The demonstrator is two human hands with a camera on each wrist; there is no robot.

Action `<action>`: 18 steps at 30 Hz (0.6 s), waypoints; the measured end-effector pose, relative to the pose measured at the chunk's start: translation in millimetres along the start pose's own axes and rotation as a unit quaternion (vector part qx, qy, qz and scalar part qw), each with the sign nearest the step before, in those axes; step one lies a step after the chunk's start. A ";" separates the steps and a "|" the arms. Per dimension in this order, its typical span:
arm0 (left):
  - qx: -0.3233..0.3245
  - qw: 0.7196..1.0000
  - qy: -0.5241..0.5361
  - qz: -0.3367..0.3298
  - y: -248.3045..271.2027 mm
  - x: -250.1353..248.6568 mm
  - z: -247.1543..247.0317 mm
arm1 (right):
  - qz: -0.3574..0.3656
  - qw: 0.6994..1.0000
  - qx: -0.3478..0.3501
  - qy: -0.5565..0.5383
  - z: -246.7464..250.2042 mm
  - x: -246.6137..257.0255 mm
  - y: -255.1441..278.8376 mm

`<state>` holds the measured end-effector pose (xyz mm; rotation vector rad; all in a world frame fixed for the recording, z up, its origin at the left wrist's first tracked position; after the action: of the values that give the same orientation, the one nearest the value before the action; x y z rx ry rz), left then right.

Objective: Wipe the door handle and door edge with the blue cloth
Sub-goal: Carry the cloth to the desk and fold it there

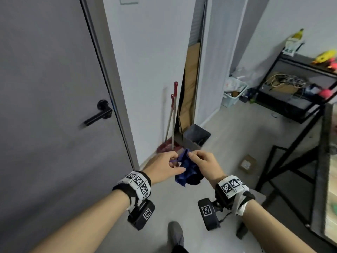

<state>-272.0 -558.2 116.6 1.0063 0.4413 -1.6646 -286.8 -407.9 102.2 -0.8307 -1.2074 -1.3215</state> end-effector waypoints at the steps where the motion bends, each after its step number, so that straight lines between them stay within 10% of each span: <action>1: 0.027 1.000 0.014 -0.004 1.4 -5.2 -18.2 | -0.013 1.000 -0.006 0.000 10.1 -7.4 14.9; 18: 0.250 0.956 -0.027 -0.154 -24.7 -155.9 -264.0 | -0.136 0.965 -0.194 -0.109 221.3 -122.0 222.3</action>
<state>-182.9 -265.5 84.8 1.3033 0.1400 -2.1427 -90.1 -135.8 77.7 -1.1438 -1.2854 -1.7633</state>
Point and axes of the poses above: each hand's wrist, its own y-axis away from the middle knuckle, its own z-axis out of the back of the hand, x = y × z, the point moved 10 cm from there along -y, towards the middle knuckle
